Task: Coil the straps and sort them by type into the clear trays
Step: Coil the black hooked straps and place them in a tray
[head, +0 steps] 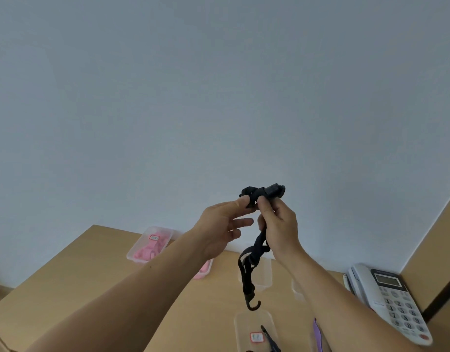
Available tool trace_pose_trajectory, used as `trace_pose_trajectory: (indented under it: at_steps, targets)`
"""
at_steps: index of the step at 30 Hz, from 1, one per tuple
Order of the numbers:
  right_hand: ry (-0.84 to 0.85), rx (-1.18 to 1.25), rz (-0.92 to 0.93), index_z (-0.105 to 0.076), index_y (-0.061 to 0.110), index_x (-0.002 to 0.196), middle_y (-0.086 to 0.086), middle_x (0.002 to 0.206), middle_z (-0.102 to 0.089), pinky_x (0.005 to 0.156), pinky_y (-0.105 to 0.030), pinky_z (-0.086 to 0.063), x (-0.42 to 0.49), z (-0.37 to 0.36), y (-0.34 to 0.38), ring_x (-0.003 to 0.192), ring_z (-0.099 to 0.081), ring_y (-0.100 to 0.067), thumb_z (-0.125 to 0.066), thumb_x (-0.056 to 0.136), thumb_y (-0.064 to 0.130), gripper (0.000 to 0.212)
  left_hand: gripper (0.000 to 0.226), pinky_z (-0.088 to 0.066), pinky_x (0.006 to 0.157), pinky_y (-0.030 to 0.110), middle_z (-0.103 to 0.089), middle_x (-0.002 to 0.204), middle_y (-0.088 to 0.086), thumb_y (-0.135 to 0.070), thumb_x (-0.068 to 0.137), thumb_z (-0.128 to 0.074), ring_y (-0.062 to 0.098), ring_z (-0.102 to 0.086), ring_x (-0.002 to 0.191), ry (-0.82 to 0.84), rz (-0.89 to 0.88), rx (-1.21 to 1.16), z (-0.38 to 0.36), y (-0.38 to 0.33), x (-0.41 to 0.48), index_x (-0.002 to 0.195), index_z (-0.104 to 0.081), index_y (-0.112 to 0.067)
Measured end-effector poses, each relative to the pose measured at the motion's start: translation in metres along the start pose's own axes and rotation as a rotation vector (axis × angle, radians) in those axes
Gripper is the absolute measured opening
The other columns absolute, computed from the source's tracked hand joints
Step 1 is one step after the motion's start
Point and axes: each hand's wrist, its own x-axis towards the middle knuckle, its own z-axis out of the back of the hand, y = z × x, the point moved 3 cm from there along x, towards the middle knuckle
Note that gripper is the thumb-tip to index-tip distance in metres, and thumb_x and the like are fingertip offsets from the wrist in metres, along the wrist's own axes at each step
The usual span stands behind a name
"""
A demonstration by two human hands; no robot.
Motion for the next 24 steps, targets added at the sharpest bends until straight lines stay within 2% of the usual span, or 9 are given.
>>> trace_pose_trajectory:
  at_steps: [3,6,7,9,13,17,19,21,24]
  targets:
    - [0.056,0.135,-0.08,-0.069,0.015,0.085,0.001,0.053,-0.05,0.049,-0.022,-0.035,-0.003,-0.001,-0.001,0.051,-0.044,-0.012,-0.052,0.1,0.033,0.029,0.038,-0.05,0.062,0.025,-0.072,0.106,0.006,-0.023,0.083,-0.075,0.017,-0.068,0.075,0.09,0.018,-0.129,-0.001,0.0,-0.001,0.115,-0.068,-0.002]
    - [0.125,0.317,-0.137,-0.076,0.017,0.098,0.007,0.062,-0.061,0.051,-0.019,-0.038,-0.006,-0.007,0.0,0.053,-0.046,-0.012,-0.05,0.101,0.034,0.031,0.057,-0.053,0.074,0.029,-0.071,0.106,0.007,-0.018,0.087,-0.072,0.024,-0.068,0.089,0.193,-0.032,-0.062,0.0,-0.002,-0.001,0.137,-0.048,-0.003]
    - [0.144,0.325,-0.146,-0.076,0.018,0.099,0.007,0.066,-0.063,0.052,-0.02,-0.039,-0.006,-0.008,0.001,0.054,-0.045,-0.013,-0.049,0.101,0.034,0.032,0.053,-0.053,0.077,0.029,-0.07,0.104,0.007,-0.015,0.092,-0.068,0.026,-0.067,0.091,0.232,-0.077,0.015,0.001,-0.004,-0.001,0.14,-0.046,-0.004]
    - [0.176,0.277,-0.157,-0.076,0.018,0.097,0.003,0.068,-0.063,0.054,-0.022,-0.04,-0.006,-0.009,0.001,0.057,-0.043,-0.016,-0.048,0.101,0.035,0.033,0.034,-0.052,0.08,0.027,-0.069,0.102,0.009,-0.012,0.097,-0.061,0.026,-0.066,0.093,0.258,-0.192,0.185,0.004,-0.006,0.0,0.131,-0.059,-0.008]
    - [0.224,0.114,-0.168,-0.071,0.024,0.091,0.007,0.074,-0.065,0.053,-0.02,-0.042,-0.002,-0.013,0.004,0.054,-0.051,-0.014,-0.045,0.101,0.045,0.035,0.026,-0.052,0.076,0.021,-0.075,0.101,0.002,-0.01,0.094,-0.065,0.015,-0.071,0.091,0.131,-0.359,0.306,0.01,-0.011,0.002,0.119,-0.065,-0.015]
    - [0.259,0.055,-0.178,-0.068,0.032,0.086,0.01,0.073,-0.067,0.05,-0.026,-0.043,0.002,-0.016,0.009,0.05,-0.055,-0.016,-0.053,0.092,0.051,0.026,0.025,-0.052,0.073,0.022,-0.076,0.093,0.003,-0.013,0.09,-0.07,0.015,-0.071,0.086,0.086,-0.451,0.382,0.014,-0.014,0.002,0.115,-0.066,-0.017]
    - [0.247,0.049,-0.212,-0.067,0.028,0.092,0.004,0.074,-0.07,0.053,-0.029,-0.045,0.005,-0.014,0.009,0.049,-0.056,-0.016,-0.062,0.087,0.05,0.023,0.026,-0.053,0.072,0.025,-0.075,0.089,0.002,-0.013,0.088,-0.073,0.015,-0.07,0.082,0.033,-0.471,0.457,0.019,-0.015,0.002,0.111,-0.064,-0.02]
    - [0.214,0.027,-0.319,-0.065,0.017,0.096,0.001,0.07,-0.072,0.055,-0.03,-0.045,0.006,-0.01,0.007,0.047,-0.055,-0.015,-0.072,0.082,0.05,0.037,0.029,-0.055,0.075,0.028,-0.074,0.092,-0.002,-0.017,0.085,-0.076,0.014,-0.07,0.084,-0.059,-0.493,0.594,0.026,-0.015,0.004,0.11,-0.062,-0.021]
    - [0.229,-0.029,-0.42,-0.07,0.007,0.087,0.001,0.065,-0.069,0.053,-0.027,-0.041,0.003,-0.012,0.002,0.045,-0.05,-0.013,-0.07,0.083,0.053,0.045,0.029,-0.051,0.069,0.015,-0.069,0.091,-0.008,-0.019,0.083,-0.076,0.002,-0.066,0.078,-0.195,-0.583,0.822,0.028,-0.015,0.004,0.108,-0.06,-0.022]
